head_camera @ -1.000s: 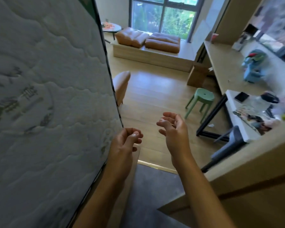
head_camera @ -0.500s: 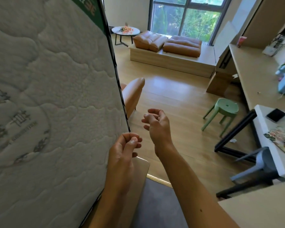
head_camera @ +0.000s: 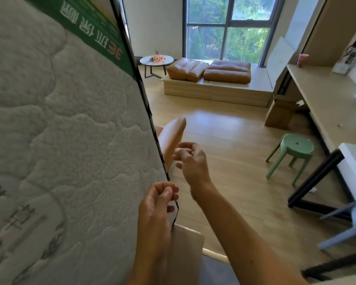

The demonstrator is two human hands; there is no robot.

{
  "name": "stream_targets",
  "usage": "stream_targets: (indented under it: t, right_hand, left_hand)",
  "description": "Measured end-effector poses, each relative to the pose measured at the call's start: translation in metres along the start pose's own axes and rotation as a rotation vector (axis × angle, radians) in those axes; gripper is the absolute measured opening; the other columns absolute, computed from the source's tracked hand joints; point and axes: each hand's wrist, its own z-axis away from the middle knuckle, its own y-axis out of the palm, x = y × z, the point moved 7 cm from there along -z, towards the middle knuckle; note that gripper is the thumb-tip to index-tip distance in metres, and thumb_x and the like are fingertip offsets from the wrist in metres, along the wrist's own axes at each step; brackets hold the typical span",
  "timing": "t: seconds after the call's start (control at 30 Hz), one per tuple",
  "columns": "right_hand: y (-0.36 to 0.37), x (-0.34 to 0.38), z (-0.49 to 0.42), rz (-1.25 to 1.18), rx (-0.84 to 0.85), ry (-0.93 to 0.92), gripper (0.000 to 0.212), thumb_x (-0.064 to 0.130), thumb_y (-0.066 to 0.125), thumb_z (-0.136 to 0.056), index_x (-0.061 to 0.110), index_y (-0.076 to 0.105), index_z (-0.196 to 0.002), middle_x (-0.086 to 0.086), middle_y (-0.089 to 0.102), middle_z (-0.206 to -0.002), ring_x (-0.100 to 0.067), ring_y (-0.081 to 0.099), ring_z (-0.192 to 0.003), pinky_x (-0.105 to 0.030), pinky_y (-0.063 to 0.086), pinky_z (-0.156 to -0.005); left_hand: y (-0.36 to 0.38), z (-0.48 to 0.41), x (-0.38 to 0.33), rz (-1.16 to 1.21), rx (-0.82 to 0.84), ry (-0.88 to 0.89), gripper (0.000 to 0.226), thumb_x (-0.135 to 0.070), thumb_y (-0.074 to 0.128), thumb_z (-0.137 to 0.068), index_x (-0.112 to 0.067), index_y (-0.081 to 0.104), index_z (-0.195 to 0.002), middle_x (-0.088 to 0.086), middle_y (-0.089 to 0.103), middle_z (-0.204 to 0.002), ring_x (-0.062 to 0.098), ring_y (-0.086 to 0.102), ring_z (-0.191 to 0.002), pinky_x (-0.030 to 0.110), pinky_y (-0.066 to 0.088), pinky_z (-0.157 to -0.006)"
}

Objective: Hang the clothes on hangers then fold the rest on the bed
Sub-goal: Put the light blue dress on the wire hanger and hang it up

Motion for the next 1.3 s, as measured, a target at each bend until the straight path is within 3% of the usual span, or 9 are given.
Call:
stream_targets:
  t: [0.13,0.3,0.4,0.57,0.67,0.77,0.93,1.17,1.3]
  right_hand:
    - [0.017,-0.004,-0.038,0.023,0.043,-0.01,0.012,0.028,0.061,-0.091,0.024,0.062,-0.102,-0.007,0.069,-0.105,-0.025,0.068,-0.099,-0.047,0.058,-0.09]
    - [-0.009,-0.015,-0.095,0.063,0.048,-0.006,0.012,0.021,0.059,-0.098,0.024,0.062,-0.109,-0.002,0.067,-0.108,-0.018,0.067,-0.102,-0.035,0.058,-0.088]
    - [-0.039,-0.027,-0.145,0.059,0.028,0.037,0.01,0.022,0.059,-0.099,0.026,0.062,-0.108,-0.001,0.067,-0.106,-0.02,0.068,-0.103,-0.034,0.058,-0.087]
    - [-0.096,-0.028,-0.245,0.052,-0.015,0.059,0.011,0.014,0.059,-0.099,0.017,0.063,-0.109,-0.004,0.069,-0.101,-0.022,0.07,-0.096,-0.031,0.058,-0.082]
    - [-0.138,-0.022,-0.315,0.058,-0.027,0.076,0.011,0.014,0.058,-0.1,0.018,0.062,-0.109,-0.003,0.067,-0.101,-0.022,0.07,-0.097,-0.033,0.058,-0.084]
    - [-0.178,-0.015,-0.378,0.092,0.003,0.111,0.009,0.017,0.058,-0.101,0.02,0.062,-0.108,-0.004,0.067,-0.103,-0.02,0.07,-0.096,-0.034,0.059,-0.086]
    - [-0.23,0.01,-0.478,0.066,-0.029,0.109,0.008,0.017,0.058,-0.1,0.018,0.063,-0.107,-0.006,0.068,-0.102,-0.02,0.07,-0.094,-0.035,0.057,-0.087]
    - [-0.244,0.036,-0.605,0.039,-0.009,0.059,0.008,0.016,0.058,-0.1,0.017,0.063,-0.106,-0.005,0.069,-0.101,-0.018,0.071,-0.093,-0.033,0.057,-0.086]
    - [-0.237,0.044,-0.703,0.047,0.013,0.029,0.008,0.014,0.058,-0.1,0.016,0.064,-0.104,-0.005,0.07,-0.098,-0.019,0.071,-0.09,-0.033,0.056,-0.083]
  left_hand:
    - [0.011,-0.037,0.006,0.036,-0.007,-0.035,0.013,-0.023,0.06,-0.097,-0.016,0.07,-0.091,-0.002,0.075,-0.089,0.026,0.068,-0.096,0.041,0.048,-0.084]
    - [0.044,-0.084,0.012,0.061,-0.006,-0.08,0.028,-0.036,0.056,-0.079,-0.014,0.068,-0.091,-0.001,0.076,-0.086,0.024,0.068,-0.09,0.037,0.047,-0.077]
    - [0.088,-0.129,0.022,0.062,0.004,-0.108,0.034,-0.036,0.051,-0.074,-0.01,0.067,-0.091,-0.001,0.075,-0.082,0.023,0.067,-0.086,0.035,0.046,-0.074]
    - [0.178,-0.216,0.052,0.072,-0.02,-0.18,0.018,-0.031,0.059,-0.088,-0.014,0.067,-0.088,0.002,0.074,-0.084,0.027,0.067,-0.09,0.033,0.044,-0.07]
    - [0.243,-0.277,0.062,0.094,-0.032,-0.231,0.023,-0.017,0.048,-0.104,-0.013,0.067,-0.092,0.003,0.075,-0.085,0.027,0.069,-0.093,0.035,0.05,-0.076]
    - [0.316,-0.33,0.055,0.083,0.006,-0.277,0.024,-0.025,0.047,-0.104,-0.014,0.068,-0.099,0.001,0.075,-0.091,0.021,0.07,-0.095,0.037,0.054,-0.086]
    - [0.406,-0.412,0.037,0.051,0.063,-0.274,0.026,-0.031,0.047,-0.105,-0.016,0.068,-0.105,0.0,0.075,-0.098,0.017,0.071,-0.097,0.036,0.055,-0.09]
    - [0.463,-0.527,0.019,0.083,0.023,-0.209,0.025,-0.027,0.048,-0.104,-0.012,0.067,-0.108,0.002,0.075,-0.098,0.017,0.072,-0.095,0.034,0.054,-0.086]
    - [0.506,-0.616,0.018,0.07,0.053,-0.197,0.024,-0.027,0.048,-0.104,-0.013,0.067,-0.105,0.001,0.075,-0.096,0.02,0.071,-0.097,0.041,0.054,-0.092]
